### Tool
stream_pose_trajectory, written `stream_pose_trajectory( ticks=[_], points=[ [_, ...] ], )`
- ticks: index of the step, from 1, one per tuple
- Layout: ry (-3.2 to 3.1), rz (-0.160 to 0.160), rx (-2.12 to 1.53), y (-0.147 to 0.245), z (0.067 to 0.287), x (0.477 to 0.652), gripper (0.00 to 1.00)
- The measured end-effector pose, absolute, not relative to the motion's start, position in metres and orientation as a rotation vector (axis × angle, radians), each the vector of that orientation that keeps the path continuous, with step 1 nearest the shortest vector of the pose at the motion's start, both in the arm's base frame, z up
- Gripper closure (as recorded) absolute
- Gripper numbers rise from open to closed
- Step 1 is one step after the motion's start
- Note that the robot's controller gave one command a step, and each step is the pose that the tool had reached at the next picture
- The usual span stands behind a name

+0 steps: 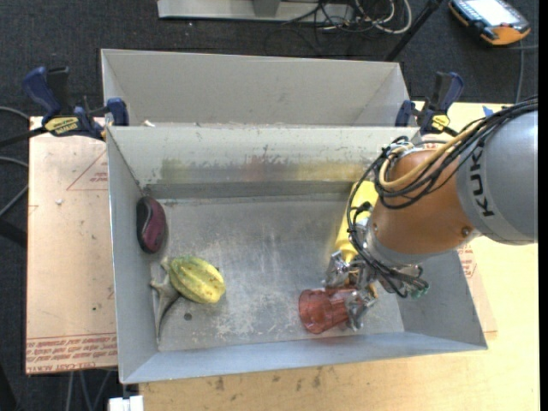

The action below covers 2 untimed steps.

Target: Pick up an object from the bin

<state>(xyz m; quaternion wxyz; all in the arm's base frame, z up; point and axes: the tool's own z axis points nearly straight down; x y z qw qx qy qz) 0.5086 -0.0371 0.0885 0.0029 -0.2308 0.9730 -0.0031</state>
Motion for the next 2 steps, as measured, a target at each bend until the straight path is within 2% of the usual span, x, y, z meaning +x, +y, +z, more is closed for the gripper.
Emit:
stream_pose_trajectory(
  ticks=[2],
  points=[
    [3.051, -0.01, -0.724, -0.0371, 0.0885, 0.5086, 1.0]
  ],
)
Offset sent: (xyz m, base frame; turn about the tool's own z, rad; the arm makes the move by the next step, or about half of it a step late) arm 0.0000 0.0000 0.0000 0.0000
